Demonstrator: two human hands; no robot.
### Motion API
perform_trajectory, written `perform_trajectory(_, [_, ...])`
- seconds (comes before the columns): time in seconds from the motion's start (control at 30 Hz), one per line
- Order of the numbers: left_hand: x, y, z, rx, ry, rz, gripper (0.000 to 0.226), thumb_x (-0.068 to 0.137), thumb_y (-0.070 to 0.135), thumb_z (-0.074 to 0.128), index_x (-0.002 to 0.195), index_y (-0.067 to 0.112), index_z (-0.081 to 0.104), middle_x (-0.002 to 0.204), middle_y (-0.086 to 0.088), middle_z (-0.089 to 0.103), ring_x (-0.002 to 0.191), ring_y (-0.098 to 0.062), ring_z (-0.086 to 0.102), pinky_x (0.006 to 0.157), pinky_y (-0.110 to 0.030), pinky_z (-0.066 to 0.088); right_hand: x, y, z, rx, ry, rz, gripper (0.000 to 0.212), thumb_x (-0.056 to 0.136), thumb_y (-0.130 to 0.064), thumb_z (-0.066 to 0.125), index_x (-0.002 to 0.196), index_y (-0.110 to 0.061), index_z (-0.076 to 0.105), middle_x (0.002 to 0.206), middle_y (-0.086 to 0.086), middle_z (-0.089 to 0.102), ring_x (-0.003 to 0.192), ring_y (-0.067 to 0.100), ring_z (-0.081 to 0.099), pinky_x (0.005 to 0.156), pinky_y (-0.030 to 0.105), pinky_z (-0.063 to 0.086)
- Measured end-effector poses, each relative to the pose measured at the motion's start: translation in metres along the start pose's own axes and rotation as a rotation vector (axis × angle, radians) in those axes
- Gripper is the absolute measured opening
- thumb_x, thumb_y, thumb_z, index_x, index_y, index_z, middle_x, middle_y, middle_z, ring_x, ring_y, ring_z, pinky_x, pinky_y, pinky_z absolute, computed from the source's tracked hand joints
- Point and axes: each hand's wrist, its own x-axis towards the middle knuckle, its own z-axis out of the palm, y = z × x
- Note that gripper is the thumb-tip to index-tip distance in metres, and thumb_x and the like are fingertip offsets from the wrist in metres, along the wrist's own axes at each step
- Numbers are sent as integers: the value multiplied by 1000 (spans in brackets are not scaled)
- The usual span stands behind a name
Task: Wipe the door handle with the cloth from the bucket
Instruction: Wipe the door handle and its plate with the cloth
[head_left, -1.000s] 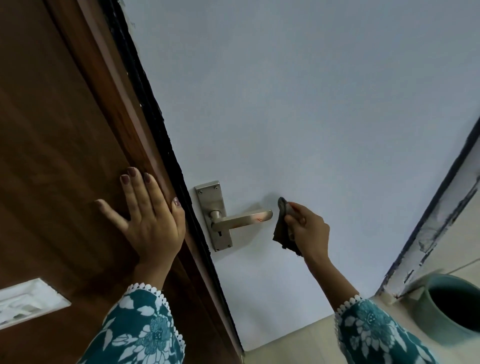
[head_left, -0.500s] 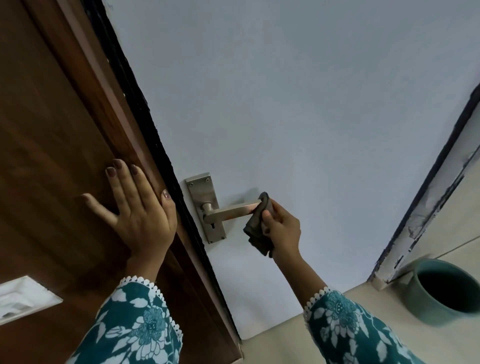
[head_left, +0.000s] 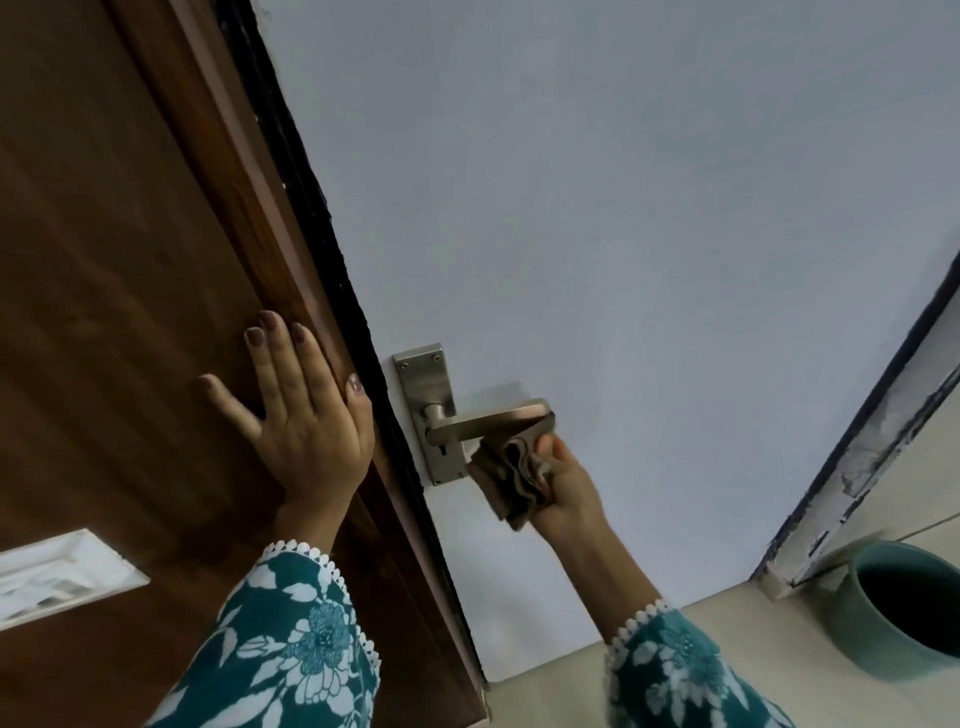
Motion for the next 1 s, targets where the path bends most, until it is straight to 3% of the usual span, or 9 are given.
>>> perform_trajectory(0.1, [0, 1, 2, 8, 6, -7, 62, 98, 24, 36, 150, 3, 9, 149, -22, 27, 147, -22, 4, 114, -55, -3, 3, 9, 2, 16, -39, 73, 21, 92, -14, 51, 103, -9, 69, 131, 29, 54, 124, 48, 48, 105, 63, 34])
perform_trajectory(0.17, [0, 0, 2, 9, 8, -1, 62, 99, 25, 36, 150, 3, 8, 149, -21, 26, 147, -22, 3, 114, -55, -3, 2, 30, 13, 0, -60, 128, 22, 93, -11, 49, 97, -8, 70, 130, 28, 55, 124, 45, 48, 108, 61, 31])
perform_trajectory(0.27, [-1, -1, 1, 7, 2, 11, 62, 99, 26, 36, 150, 3, 8, 149, -22, 27, 147, -23, 4, 114, -55, -3, -4, 52, 28, -41, -88, 191, 22, 96, -9, 44, 100, -8, 65, 102, 20, 62, 94, 34, 60, 110, 56, 32])
perform_trajectory(0.33, [-2, -2, 1, 3, -5, 20, 62, 99, 26, 35, 150, 3, 8, 149, -22, 25, 147, -23, 4, 114, -56, -4, -7, 53, 30, -18, -107, 241, 22, 95, -6, 44, 107, -7, 62, 96, 17, 60, 85, 32, 62, 101, 54, 43])
perform_trajectory(0.47, [-3, -4, 3, 8, -3, 30, 61, 99, 26, 37, 149, 2, 11, 149, -21, 24, 147, -24, 4, 113, -57, -3, -2, 25, 13, 22, -107, 227, 35, 81, -8, 57, 115, -11, 63, 125, 25, 58, 117, 44, 54, 100, 65, 38])
perform_trajectory(0.57, [-4, -2, 4, 5, 7, 21, 62, 98, 24, 38, 149, 2, 11, 148, -22, 26, 147, -24, 4, 113, -57, -3, 3, 0, -2, 95, -118, 225, 41, 84, -17, 58, 125, -15, 59, 130, 28, 56, 118, 52, 52, 92, 70, 41])
perform_trajectory(0.73, [-4, -3, 4, 12, 5, 22, 62, 98, 24, 37, 150, 3, 8, 148, -22, 25, 147, -23, 3, 113, -57, -2, -5, 39, 21, 39, -160, 258, 25, 75, -11, 62, 99, -10, 72, 134, 21, 52, 131, 44, 42, 108, 60, 31])
perform_trajectory(0.9, [-5, -2, 2, 6, -28, 30, 62, 100, 25, 35, 149, 2, 5, 149, -21, 22, 147, -23, 0, 113, -57, -3, -12, 66, 43, -42, -146, 321, 45, 79, -1, 55, 124, -10, 58, 121, 19, 54, 114, 35, 52, 111, 52, 32])
perform_trajectory(1.0, [-5, -3, 2, 10, -31, 32, 62, 100, 25, 36, 149, 1, 7, 149, -22, 23, 147, -24, 1, 113, -58, -3, -17, 53, 38, -8, -152, 435, 32, 93, -20, 50, 120, -7, 63, 126, 19, 60, 116, 35, 58, 102, 54, 43])
